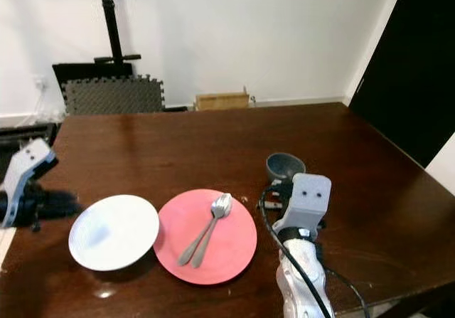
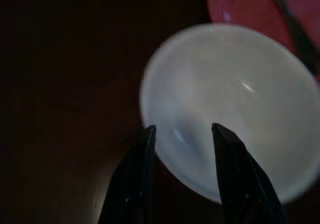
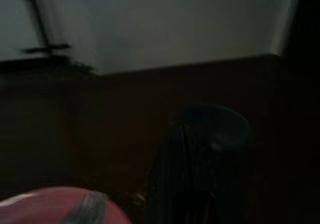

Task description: Setting the table

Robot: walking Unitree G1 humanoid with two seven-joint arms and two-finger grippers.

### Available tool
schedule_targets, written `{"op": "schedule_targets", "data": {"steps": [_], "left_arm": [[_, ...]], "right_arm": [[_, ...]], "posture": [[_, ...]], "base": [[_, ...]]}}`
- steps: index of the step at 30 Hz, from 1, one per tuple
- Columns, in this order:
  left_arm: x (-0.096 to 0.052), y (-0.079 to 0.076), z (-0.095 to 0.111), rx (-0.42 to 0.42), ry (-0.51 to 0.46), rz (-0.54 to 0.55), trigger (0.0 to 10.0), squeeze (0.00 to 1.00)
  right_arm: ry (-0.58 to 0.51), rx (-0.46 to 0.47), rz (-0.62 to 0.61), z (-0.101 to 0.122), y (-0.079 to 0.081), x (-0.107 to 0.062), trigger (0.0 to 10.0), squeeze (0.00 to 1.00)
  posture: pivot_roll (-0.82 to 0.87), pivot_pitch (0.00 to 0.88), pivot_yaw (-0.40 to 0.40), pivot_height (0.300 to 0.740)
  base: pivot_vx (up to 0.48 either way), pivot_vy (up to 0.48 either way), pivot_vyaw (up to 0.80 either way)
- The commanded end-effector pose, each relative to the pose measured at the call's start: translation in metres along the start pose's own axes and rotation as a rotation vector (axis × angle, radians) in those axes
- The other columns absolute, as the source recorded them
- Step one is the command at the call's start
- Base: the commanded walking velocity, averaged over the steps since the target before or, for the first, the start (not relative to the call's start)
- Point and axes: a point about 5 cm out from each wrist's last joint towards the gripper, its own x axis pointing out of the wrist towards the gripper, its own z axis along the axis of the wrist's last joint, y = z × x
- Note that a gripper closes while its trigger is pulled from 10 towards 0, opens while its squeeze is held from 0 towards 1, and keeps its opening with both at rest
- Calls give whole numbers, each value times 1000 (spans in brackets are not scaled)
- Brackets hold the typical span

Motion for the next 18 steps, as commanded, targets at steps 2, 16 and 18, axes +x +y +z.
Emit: {"op": "schedule_targets", "data": {"steps": [2,16,18], "left_arm": [[3,-5,8,-61,-16,-77,10000,0],[16,0,1,19,41,19,10000,0],[15,3,5,10,22,47,10000,0]], "right_arm": [[-25,35,156,11,18,3,10000,0],[119,0,684,4,56,-26,10000,0],[117,4,703,5,58,-26,10000,0]], "posture": [[53,55,36,740],[41,40,19,740],[41,40,19,740]], "base": [[0,0,0],[0,0,0],[0,0,0]]}}
